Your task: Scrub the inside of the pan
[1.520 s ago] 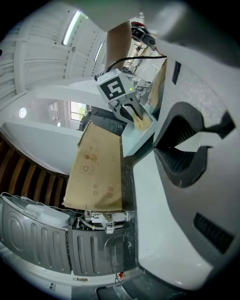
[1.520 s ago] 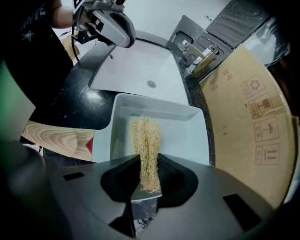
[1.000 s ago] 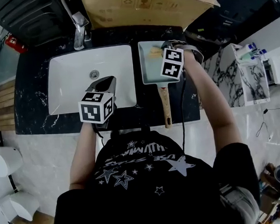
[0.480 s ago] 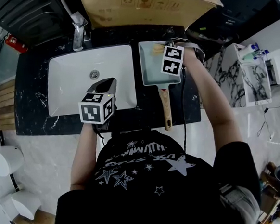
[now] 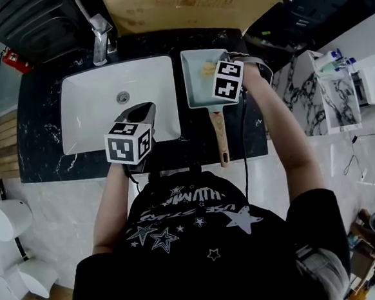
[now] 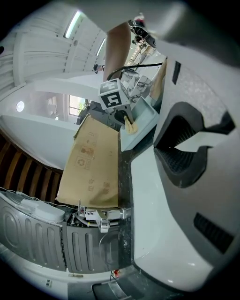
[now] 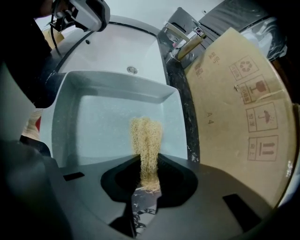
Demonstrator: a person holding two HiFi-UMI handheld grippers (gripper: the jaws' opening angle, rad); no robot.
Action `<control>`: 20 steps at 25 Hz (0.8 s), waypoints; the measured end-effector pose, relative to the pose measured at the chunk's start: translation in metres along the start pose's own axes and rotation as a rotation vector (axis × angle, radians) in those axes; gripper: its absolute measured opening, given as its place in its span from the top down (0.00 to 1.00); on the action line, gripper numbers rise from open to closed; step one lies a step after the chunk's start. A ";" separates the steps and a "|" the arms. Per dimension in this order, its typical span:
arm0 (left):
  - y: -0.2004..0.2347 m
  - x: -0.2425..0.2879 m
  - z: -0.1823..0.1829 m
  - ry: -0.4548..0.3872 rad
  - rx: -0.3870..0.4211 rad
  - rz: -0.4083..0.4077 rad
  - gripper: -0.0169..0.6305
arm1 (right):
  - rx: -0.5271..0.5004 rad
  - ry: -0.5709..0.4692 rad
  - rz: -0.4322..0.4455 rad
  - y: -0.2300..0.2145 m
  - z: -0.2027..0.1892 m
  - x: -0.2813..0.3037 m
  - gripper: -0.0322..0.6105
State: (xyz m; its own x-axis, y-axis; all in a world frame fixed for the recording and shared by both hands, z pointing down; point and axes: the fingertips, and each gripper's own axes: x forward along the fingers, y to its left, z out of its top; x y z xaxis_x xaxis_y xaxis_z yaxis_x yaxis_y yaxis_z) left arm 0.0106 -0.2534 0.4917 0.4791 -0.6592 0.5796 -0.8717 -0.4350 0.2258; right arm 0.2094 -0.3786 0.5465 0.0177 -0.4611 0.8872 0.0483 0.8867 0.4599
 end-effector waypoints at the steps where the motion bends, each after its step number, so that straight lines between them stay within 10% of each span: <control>1: -0.001 -0.001 -0.001 -0.001 0.000 -0.003 0.96 | 0.001 0.002 0.010 0.004 0.000 -0.002 0.83; 20: -0.022 -0.017 -0.012 -0.003 0.043 -0.070 0.96 | 0.034 0.040 0.153 0.069 -0.004 -0.034 0.83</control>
State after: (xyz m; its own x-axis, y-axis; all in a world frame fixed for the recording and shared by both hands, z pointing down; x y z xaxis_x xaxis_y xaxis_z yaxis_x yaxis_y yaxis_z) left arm 0.0202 -0.2256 0.4869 0.5390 -0.6279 0.5614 -0.8309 -0.5058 0.2320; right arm 0.2159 -0.3014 0.5476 0.0622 -0.3206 0.9452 0.0083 0.9471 0.3208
